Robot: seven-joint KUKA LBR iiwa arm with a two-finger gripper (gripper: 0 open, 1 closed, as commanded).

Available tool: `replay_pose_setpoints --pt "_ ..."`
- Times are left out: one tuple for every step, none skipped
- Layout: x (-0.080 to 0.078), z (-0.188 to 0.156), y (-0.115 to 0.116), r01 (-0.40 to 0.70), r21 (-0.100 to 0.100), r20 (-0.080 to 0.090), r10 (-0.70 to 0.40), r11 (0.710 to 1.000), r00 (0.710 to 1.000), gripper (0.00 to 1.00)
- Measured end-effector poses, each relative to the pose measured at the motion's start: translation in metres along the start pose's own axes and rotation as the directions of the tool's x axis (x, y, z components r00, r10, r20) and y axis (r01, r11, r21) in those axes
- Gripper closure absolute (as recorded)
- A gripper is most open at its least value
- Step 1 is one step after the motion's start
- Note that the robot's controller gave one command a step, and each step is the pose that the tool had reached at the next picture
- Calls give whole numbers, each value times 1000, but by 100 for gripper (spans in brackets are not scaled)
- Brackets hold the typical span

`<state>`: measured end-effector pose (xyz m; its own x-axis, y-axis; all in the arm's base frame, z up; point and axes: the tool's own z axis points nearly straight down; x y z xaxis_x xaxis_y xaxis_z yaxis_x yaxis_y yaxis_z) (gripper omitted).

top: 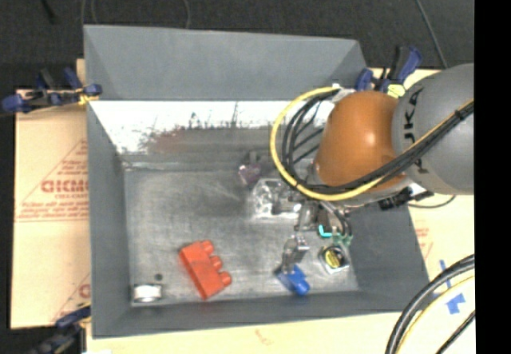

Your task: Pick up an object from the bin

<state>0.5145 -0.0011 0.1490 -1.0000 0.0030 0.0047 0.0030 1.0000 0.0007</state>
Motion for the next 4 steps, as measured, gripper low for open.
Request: replay_pose_setpoints --pt "33 31 -54 180 3 3 -180 984 984 0" --pt "28 75 -28 737 16 14 -737 676 675 0" --pt "41 72 -37 959 10 4 -959 282 282 0" --pt "40 72 -36 958 11 7 -958 285 285 100"
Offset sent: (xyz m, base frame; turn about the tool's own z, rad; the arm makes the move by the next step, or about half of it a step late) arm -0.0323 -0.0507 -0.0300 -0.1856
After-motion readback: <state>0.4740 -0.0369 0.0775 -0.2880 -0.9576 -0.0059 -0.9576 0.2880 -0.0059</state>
